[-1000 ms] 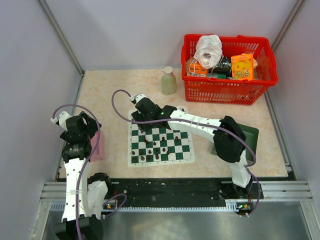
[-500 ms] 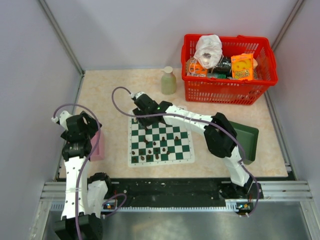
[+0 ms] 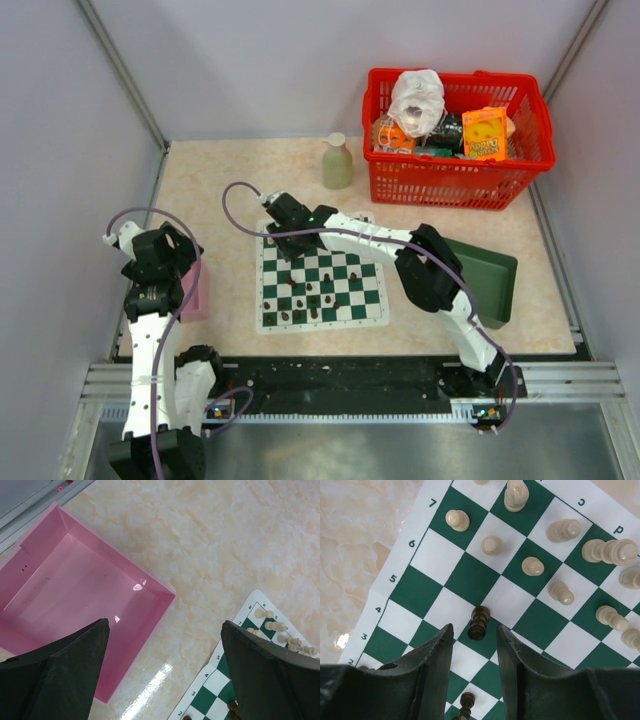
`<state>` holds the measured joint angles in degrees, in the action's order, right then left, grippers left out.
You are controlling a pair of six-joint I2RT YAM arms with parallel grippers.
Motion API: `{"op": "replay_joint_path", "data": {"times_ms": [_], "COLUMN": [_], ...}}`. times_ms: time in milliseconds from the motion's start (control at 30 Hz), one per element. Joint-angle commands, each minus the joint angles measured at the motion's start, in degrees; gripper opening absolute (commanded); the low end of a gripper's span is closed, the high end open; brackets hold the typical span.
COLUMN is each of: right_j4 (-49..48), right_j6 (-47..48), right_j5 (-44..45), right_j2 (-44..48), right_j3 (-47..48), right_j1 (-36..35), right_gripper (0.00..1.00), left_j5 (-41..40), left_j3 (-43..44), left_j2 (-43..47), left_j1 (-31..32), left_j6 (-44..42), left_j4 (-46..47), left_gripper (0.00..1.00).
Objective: Set up the chess pieces on the board
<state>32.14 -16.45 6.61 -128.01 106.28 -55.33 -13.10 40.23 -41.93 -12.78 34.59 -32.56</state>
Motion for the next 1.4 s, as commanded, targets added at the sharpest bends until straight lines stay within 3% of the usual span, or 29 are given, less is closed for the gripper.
{"op": "replay_joint_path", "data": {"times_ms": [0, 633, 867, 1167, 1367], "right_j4": [-0.6, 0.1, 0.0, -2.6, -5.0], "right_j6": [0.9, 1.2, 1.4, 0.2, -2.9], "right_j5": [-0.2, -0.8, -0.1, 0.8, -0.5], "right_j2": [-0.7, 0.2, 6.3, 19.0, 31.2], "right_j3": [3.7, 3.6, 2.2, -8.0, -22.1], "right_j1": [0.0, 0.0, 0.0, -0.5, -1.1], "right_gripper": [0.38, 0.17, 0.13, 0.12, 0.13], "left_j5": [-0.4, -0.6, -0.6, -0.7, -0.7], "left_j3": [0.6, 0.7, 0.7, 1.0, 1.1], "left_j2": [-0.1, 0.4, 0.6, 1.9, 2.9], "left_j1": [-0.3, -0.2, -0.3, -0.4, -0.4], "left_j6": [0.2, 0.0, 0.0, 0.0, 0.3], "left_j4": [2.8, 2.3, 2.1, 1.2, 0.6], "left_gripper": [0.99, 0.99, 0.99, 0.99, 0.99]}}
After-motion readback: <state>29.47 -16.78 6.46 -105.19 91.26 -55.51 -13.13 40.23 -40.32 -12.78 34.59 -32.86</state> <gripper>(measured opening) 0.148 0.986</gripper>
